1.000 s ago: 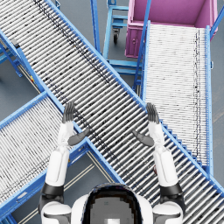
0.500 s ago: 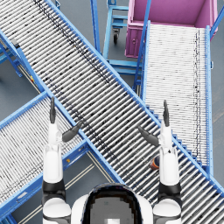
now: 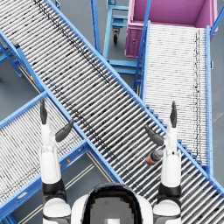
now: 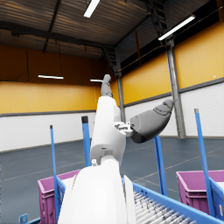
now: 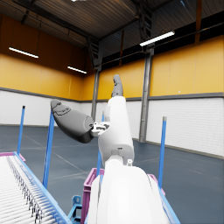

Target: Pick up the oil and place it on the left assembly line, put the cola on the right, and keep Sprite still

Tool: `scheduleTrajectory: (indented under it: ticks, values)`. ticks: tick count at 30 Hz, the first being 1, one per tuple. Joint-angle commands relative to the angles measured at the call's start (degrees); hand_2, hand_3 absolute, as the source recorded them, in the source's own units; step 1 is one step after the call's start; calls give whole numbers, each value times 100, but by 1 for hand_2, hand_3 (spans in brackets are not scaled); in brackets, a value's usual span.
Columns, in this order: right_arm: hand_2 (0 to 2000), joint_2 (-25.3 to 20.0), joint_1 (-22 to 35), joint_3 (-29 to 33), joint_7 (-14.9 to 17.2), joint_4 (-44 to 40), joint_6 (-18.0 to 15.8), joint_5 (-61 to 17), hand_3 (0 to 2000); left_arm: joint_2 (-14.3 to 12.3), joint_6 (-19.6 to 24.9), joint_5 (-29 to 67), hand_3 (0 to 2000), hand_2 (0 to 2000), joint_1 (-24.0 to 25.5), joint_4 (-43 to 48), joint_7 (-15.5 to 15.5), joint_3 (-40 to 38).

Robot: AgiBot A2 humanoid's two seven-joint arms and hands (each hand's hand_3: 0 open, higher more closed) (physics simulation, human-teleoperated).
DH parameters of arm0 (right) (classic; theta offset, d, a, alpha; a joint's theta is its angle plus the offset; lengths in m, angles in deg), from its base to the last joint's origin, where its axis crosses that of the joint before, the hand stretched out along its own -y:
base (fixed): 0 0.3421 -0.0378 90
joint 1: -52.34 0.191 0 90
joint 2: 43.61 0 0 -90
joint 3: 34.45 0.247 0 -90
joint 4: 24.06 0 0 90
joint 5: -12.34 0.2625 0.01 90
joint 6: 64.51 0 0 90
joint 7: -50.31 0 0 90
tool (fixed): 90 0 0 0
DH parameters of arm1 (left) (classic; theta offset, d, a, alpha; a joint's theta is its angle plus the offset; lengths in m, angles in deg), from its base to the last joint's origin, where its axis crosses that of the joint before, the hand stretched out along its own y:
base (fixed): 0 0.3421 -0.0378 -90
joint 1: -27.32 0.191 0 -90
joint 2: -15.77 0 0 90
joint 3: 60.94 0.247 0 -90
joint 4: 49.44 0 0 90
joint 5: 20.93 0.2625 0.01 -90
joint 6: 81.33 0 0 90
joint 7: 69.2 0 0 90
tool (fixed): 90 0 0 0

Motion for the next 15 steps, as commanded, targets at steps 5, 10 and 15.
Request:
scheduleTrajectory:
  ticks: [5,10,15]
  values:
    - [0,-23,43,91,0,-18,0,0,0,-22,0,0,0,0,28,26,0,-21]
    - [0,-44,82,105,0,-11,0,0,0,-42,0,0,0,0,44,40,0,-7]
    - [0,-72,6,88,0,5,0,0,0,-48,0,0,0,0,-72,64,0,80]
